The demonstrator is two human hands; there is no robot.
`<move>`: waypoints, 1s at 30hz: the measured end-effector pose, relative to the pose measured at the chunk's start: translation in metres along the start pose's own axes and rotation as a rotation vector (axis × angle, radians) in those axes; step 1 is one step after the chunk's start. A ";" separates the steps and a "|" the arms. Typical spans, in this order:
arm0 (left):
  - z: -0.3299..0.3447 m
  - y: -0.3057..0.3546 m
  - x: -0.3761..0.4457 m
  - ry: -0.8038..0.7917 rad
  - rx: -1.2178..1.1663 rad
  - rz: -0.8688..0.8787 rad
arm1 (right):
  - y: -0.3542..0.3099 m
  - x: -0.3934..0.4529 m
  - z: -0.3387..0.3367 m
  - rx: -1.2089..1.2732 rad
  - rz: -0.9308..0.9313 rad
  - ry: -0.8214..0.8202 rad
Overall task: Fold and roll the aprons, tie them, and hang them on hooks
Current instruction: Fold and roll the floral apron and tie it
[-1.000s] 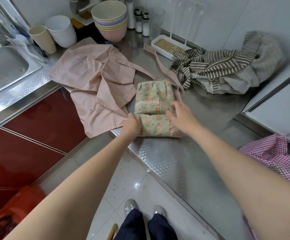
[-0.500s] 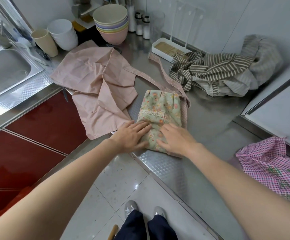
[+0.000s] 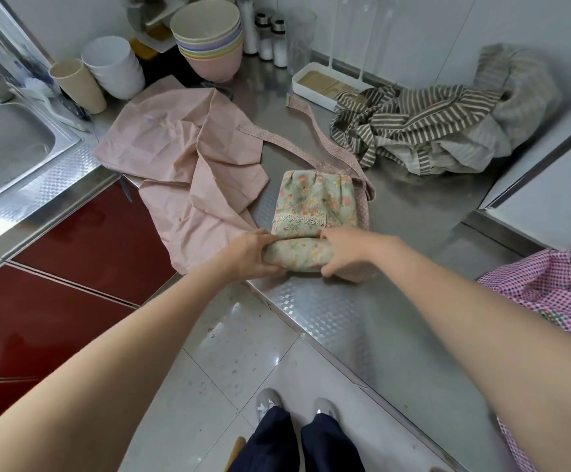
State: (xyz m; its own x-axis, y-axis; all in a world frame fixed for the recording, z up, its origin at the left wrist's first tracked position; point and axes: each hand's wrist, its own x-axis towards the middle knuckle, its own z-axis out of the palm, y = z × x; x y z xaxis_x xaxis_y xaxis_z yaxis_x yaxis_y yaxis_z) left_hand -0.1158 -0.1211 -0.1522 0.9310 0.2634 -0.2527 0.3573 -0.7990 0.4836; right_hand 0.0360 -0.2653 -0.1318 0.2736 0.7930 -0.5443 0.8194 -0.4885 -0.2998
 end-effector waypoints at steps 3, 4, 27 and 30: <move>-0.015 0.000 0.009 -0.060 -0.113 -0.160 | 0.017 0.001 -0.011 0.265 0.109 0.029; -0.017 0.000 0.011 -0.068 -0.157 -0.190 | 0.022 0.000 -0.012 0.328 0.134 0.032; 0.015 0.035 0.042 0.068 0.686 0.066 | -0.015 0.007 0.042 -0.361 0.187 0.496; 0.020 0.038 0.043 0.129 0.658 0.058 | -0.010 0.011 0.048 -0.441 0.238 0.406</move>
State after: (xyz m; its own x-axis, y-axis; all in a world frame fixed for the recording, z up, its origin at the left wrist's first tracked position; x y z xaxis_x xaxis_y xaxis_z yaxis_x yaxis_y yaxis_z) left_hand -0.0637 -0.1514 -0.1616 0.9634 0.2398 -0.1198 0.2245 -0.9660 -0.1285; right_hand 0.0063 -0.2694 -0.1726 0.5716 0.7981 -0.1905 0.8191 -0.5414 0.1897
